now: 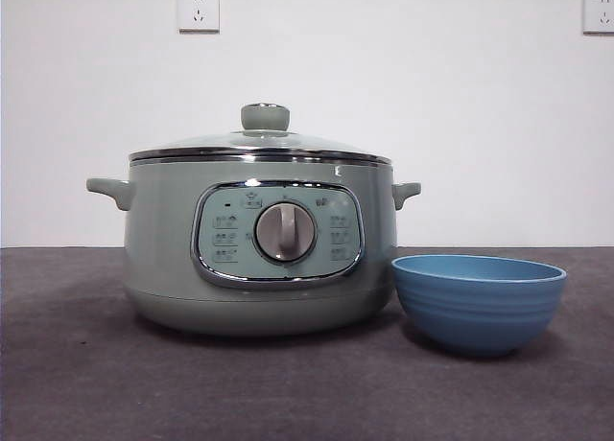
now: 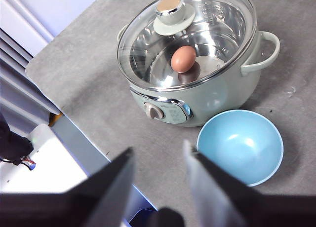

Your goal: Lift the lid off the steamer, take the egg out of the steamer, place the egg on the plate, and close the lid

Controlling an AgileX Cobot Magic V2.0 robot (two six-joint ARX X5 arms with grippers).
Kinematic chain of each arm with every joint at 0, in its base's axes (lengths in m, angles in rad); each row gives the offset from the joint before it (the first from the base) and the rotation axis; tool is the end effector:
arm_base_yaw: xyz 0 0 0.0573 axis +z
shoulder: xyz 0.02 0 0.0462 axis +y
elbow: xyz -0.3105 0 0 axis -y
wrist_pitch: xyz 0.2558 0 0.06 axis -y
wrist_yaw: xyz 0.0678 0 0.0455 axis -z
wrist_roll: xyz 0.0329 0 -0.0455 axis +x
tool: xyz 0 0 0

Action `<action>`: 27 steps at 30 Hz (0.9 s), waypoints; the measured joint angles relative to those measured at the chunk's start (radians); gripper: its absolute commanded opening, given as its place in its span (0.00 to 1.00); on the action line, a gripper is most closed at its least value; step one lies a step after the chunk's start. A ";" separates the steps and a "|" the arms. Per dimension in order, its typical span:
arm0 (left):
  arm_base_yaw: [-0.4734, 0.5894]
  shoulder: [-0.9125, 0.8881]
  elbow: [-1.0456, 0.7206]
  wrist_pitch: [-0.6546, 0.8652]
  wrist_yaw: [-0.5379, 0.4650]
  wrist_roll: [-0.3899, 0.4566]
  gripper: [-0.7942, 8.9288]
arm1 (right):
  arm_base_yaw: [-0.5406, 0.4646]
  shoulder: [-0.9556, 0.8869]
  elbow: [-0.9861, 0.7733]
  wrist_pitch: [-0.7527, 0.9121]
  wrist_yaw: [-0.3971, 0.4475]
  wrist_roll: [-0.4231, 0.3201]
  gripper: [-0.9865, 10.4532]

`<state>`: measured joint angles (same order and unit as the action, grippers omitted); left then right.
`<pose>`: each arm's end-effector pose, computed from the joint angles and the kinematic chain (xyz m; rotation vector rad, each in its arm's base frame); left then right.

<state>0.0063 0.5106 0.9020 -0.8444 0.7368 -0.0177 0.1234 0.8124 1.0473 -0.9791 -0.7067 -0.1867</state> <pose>0.0457 -0.0218 0.3679 -0.1848 0.4379 -0.7141 0.1061 0.0347 0.3839 0.0517 0.6545 0.8536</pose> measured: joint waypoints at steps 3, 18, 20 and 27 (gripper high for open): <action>0.000 0.003 0.000 0.007 0.000 0.000 0.61 | 0.000 0.000 0.000 0.000 0.000 0.007 0.53; -0.091 0.261 0.178 0.065 -0.020 0.008 0.61 | 0.001 0.000 0.000 0.000 0.000 0.011 0.53; -0.125 0.322 0.230 0.067 -0.048 0.017 0.61 | 0.001 0.000 0.000 0.000 0.000 0.011 0.53; -0.286 0.563 0.362 0.149 -0.209 0.053 0.60 | 0.001 0.000 0.000 0.000 0.002 0.011 0.53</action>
<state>-0.2802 1.0737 1.2636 -0.6956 0.5282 0.0353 0.1242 0.8124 1.0473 -0.9787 -0.7052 -0.1761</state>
